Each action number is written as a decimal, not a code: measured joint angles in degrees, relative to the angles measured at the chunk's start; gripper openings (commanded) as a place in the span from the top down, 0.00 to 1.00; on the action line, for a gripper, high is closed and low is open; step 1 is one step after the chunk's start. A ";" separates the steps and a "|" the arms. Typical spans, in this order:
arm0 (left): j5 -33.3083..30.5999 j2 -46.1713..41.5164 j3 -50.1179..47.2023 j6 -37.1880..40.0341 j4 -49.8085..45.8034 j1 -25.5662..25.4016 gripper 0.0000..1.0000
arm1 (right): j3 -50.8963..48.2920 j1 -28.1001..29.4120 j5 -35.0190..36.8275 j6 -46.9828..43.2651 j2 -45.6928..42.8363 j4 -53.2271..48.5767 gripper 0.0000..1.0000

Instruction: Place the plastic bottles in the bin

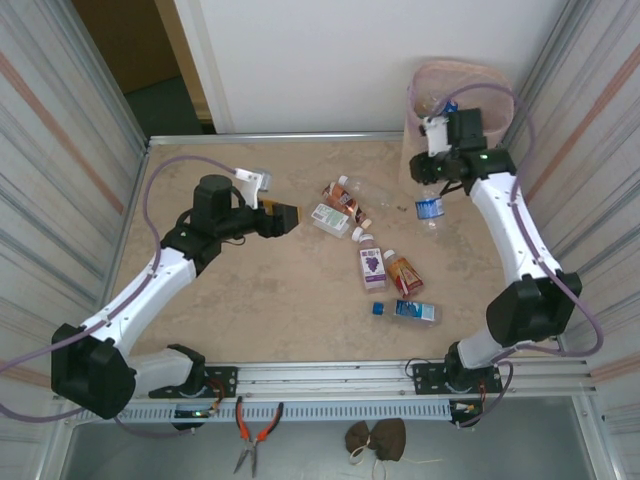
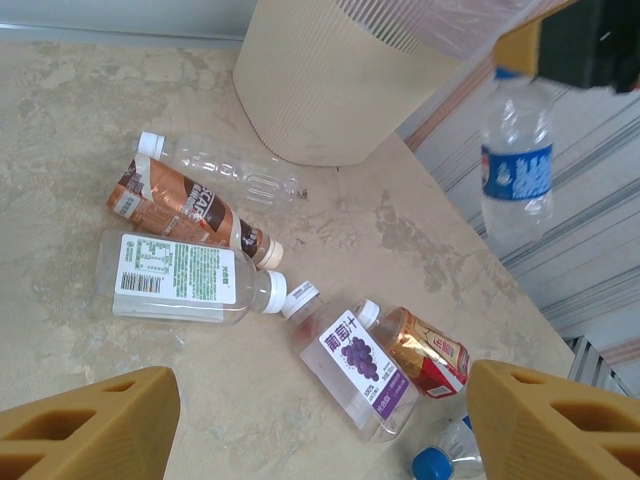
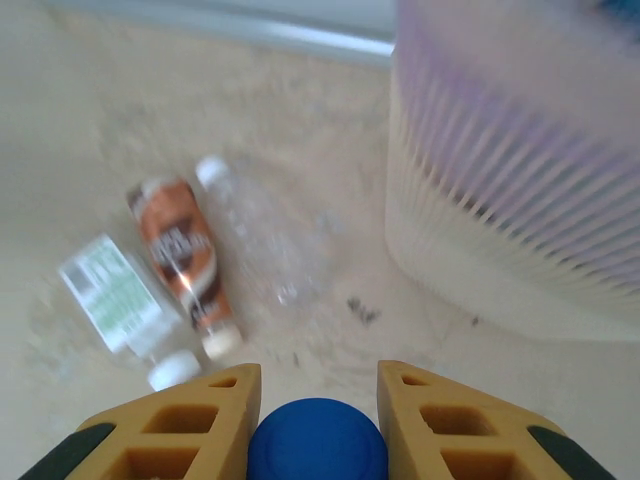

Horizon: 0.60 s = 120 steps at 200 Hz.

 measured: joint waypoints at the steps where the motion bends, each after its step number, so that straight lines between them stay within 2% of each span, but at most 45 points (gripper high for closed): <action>1: 0.04 0.02 0.04 0.00 0.00 0.02 0.24 | 0.15 -0.24 -0.44 0.26 -0.15 0.33 0.70; 32: 0.04 0.11 0.85 -0.15 0.28 0.15 0.24 | 3.28 -6.40 -10.05 7.63 -1.81 7.32 0.73; 58: 0.02 0.17 1.31 -0.20 0.72 0.15 0.24 | 6.84 -10.36 -15.02 14.34 -1.42 14.60 0.74; 87: 0.02 0.20 1.53 -0.22 1.03 0.15 0.24 | 15.32 -12.76 -16.37 19.02 1.79 20.96 0.75; 120: -0.04 0.20 1.62 -0.20 1.01 0.15 0.24 | 28.20 -14.40 -16.02 20.33 9.22 24.11 0.75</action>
